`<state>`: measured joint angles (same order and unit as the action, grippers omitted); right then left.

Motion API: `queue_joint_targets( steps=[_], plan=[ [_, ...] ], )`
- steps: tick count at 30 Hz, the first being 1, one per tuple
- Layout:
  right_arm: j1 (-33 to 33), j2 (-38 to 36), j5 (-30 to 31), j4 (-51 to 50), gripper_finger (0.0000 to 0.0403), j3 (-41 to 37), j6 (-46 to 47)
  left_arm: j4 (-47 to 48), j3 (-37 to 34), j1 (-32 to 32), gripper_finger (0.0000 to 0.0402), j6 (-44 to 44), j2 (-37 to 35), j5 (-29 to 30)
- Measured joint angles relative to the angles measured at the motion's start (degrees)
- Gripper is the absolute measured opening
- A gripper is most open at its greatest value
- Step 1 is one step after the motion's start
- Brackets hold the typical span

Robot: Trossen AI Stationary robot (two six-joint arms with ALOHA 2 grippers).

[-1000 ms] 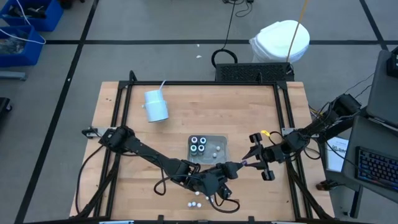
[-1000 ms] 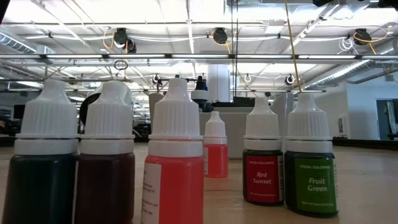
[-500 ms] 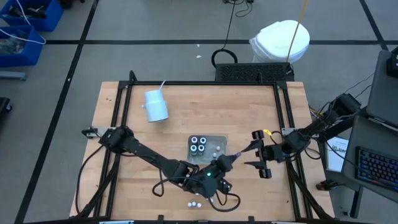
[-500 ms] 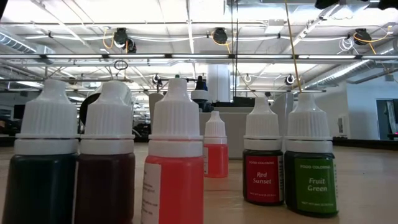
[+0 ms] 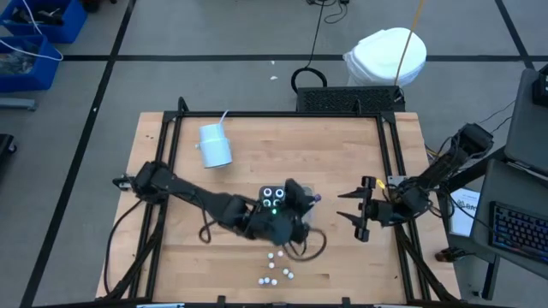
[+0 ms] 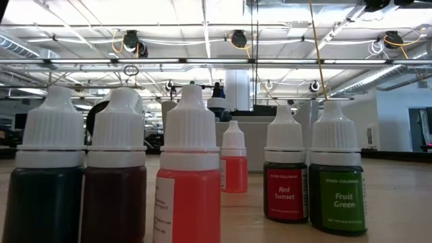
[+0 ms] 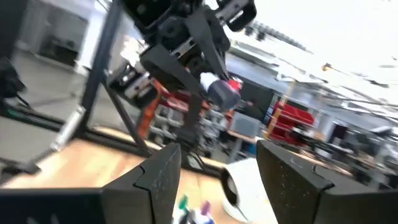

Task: Pick & Place food coloring
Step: Put the left small purple food coloring bottle into the bin

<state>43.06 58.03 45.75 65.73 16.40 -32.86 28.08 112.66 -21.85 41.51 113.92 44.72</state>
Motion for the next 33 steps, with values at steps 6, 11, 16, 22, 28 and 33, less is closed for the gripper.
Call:
queue_joint_targets(
  steps=[6, 11, 16, 22, 28, 33],
  plan=[
    [5.1, -2.3, 7.2, -2.1, 0.0197, 0.0, -3.9, 6.0, 0.0, 4.8, 0.0092, -12.7, -0.5, -7.0],
    [6.7, -2.9, 8.4, -2.1, 0.0197, 0.0, -5.4, 11.0, 0.0, 7.8, 0.0092, -18.7, -0.5, -12.0],
    [6.7, -2.9, 8.4, -2.1, 0.0197, 0.0, -5.8, 14.4, 1.2, 10.5, 0.0092, -24.2, -0.5, -18.2],
    [6.5, -2.9, 8.4, -2.2, 0.0196, 0.0, -5.8, 19.2, 1.3, 14.8, 0.0092, -32.4, -0.3, -29.2],
    [6.5, -2.9, 8.4, -2.2, 0.0196, 0.0, -5.8, 22.5, 1.3, 15.1, 0.0092, -34.8, 1.6, -30.8],
    [6.5, -2.8, 8.3, -2.2, 0.0196, 0.0, -5.8, 22.6, 1.5, 14.1, 0.0092, -35.3, 2.7, -36.2]
  ],
)
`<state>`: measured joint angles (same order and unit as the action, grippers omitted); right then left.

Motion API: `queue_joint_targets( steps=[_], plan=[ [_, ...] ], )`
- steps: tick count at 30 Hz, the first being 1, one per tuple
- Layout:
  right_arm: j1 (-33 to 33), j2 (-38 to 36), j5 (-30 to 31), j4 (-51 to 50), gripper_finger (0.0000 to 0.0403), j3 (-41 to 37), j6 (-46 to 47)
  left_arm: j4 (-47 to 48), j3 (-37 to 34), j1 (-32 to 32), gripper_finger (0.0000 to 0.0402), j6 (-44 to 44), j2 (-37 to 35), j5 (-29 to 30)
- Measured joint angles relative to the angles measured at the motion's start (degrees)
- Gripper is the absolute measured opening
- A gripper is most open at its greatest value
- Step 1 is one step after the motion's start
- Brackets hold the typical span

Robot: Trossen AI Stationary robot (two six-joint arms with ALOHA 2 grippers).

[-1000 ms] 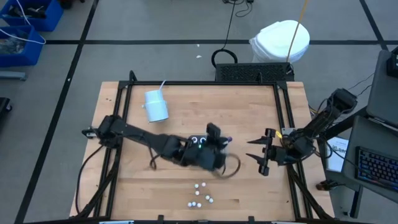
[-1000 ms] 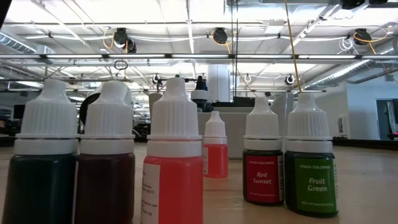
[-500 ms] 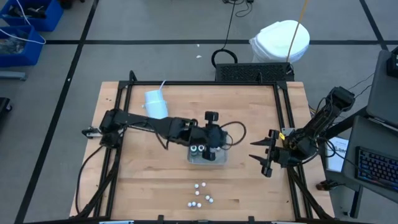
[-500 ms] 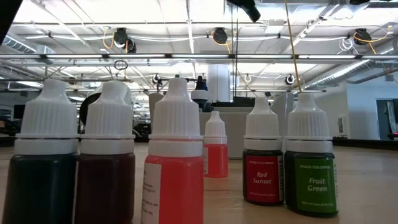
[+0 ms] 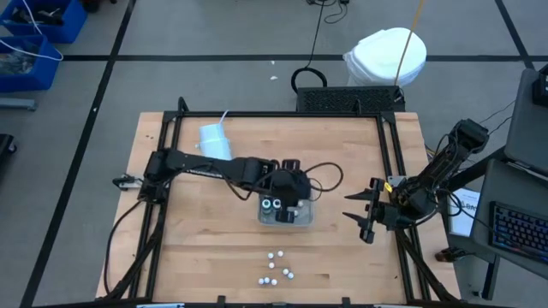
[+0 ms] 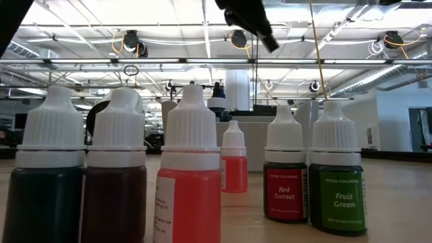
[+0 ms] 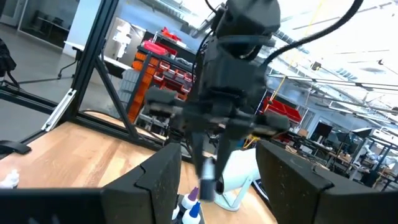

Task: Pick & Place food coloring
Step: Put the left small purple food coloring bottle into the bin

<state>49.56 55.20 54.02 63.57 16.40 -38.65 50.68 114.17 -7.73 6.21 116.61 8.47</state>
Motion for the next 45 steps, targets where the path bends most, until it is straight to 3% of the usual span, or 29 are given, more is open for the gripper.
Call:
queue_joint_targets(
  steps=[10, 18, 45],
  plan=[
    [0.0, 0.0, -0.1, 0.3, 0.0196, 0.0, 0.4, 3.3, 2.5, 1.0, 0.0092, -0.6, 6.3, -0.2],
    [0.0, 0.0, 0.0, 0.4, 0.0196, 0.0, 0.3, 8.3, 2.7, 1.0, 0.0092, -0.6, 6.8, -3.4],
    [0.0, 0.0, -0.1, 0.2, 0.0196, 0.0, 0.3, 6.2, 2.7, 1.1, 0.0092, -1.5, 15.2, -2.9]
  ],
)
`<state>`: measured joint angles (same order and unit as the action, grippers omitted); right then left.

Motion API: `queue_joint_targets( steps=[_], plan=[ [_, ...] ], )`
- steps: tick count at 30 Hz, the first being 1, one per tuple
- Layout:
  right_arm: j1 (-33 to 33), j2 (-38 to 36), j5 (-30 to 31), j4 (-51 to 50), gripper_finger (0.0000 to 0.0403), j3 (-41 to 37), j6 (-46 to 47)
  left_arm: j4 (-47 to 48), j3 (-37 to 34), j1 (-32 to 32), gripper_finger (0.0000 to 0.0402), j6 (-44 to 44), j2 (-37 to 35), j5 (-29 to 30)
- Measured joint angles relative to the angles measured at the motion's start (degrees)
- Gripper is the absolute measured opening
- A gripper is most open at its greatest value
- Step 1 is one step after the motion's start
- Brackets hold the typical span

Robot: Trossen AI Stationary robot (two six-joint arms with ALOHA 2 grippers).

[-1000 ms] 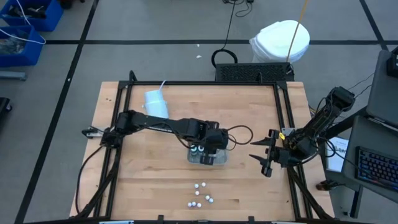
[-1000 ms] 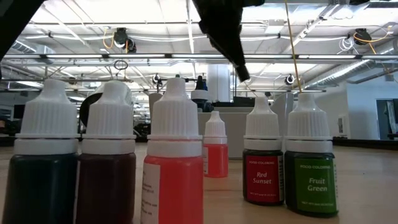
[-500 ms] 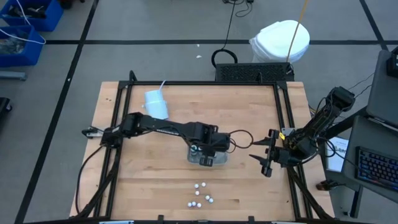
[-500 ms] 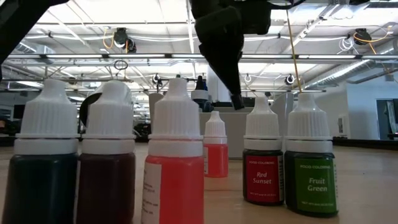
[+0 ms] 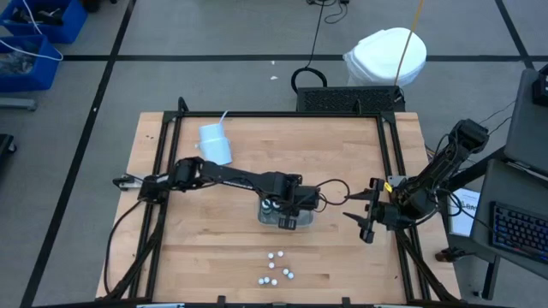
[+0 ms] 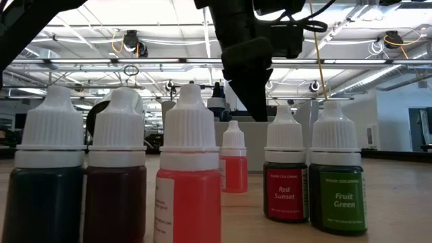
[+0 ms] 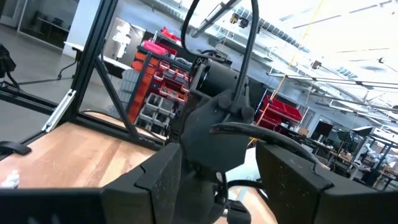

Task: Pick & Place food coloring
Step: Put the left small purple food coloring bottle into the bin

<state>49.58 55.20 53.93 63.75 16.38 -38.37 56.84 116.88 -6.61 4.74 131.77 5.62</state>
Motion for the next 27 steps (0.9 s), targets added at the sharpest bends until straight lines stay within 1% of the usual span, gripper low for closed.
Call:
queue_joint_targets(
  steps=[17, 22, 27],
  plan=[
    [0.0, 0.0, -0.2, 0.1, 0.0196, 0.0, 0.0, 0.8, 0.0, 0.0, 0.0092, -0.1, 1.3, 0.4],
    [0.0, 0.0, -0.1, 0.0, 0.0196, 0.0, 0.0, 3.3, 0.0, 0.0, 0.0092, 0.0, 1.3, 0.0],
    [0.0, 0.0, -0.1, 0.0, 0.0196, 0.0, 0.0, 3.4, 0.0, 0.0, 0.0092, 0.1, 1.7, -0.3]
  ],
)
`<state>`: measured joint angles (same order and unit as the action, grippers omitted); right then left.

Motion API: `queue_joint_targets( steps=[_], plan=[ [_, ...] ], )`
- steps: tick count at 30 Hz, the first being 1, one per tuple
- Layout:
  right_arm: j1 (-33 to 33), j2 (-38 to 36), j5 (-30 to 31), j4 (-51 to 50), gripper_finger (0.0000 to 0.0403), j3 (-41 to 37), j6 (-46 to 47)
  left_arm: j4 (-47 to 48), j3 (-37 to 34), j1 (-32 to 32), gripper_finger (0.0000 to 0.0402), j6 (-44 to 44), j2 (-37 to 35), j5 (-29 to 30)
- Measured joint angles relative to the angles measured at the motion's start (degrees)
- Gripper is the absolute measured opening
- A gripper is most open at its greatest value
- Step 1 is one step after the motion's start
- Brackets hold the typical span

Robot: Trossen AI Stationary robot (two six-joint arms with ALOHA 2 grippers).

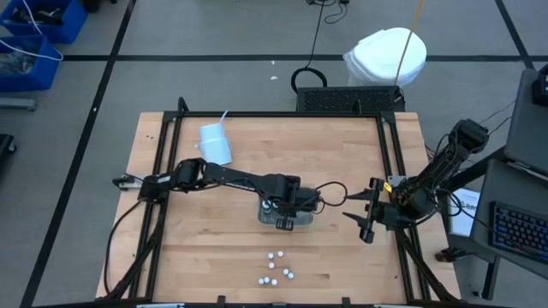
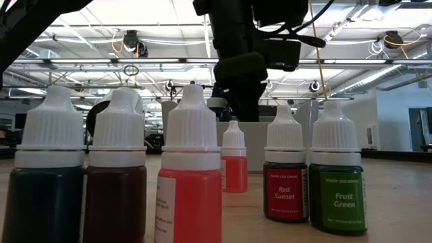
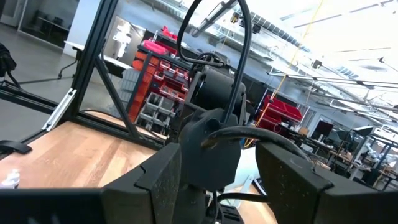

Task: Pick & Place food coloring
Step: Put the left small purple food coloring bottle into the bin

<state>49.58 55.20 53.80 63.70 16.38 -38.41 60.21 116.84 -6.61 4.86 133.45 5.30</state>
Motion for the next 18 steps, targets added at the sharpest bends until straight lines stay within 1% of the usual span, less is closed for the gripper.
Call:
queue_joint_targets(
  steps=[4, 10, 18],
  plan=[
    [0.0, 0.0, 0.0, 0.1, 0.0196, 0.0, 0.0, 0.0, 0.0, 0.0, 0.0092, 1.2, 0.0, -0.4],
    [0.0, 0.0, 0.0, 0.1, 0.0196, 0.0, 0.0, -0.3, 0.0, 0.0, 0.0092, 1.6, 0.0, 0.5],
    [0.0, 0.0, 0.0, 0.1, 0.0196, 0.0, 0.0, -0.3, 0.0, 0.0, 0.0092, 1.4, 0.0, 0.2]
  ],
)
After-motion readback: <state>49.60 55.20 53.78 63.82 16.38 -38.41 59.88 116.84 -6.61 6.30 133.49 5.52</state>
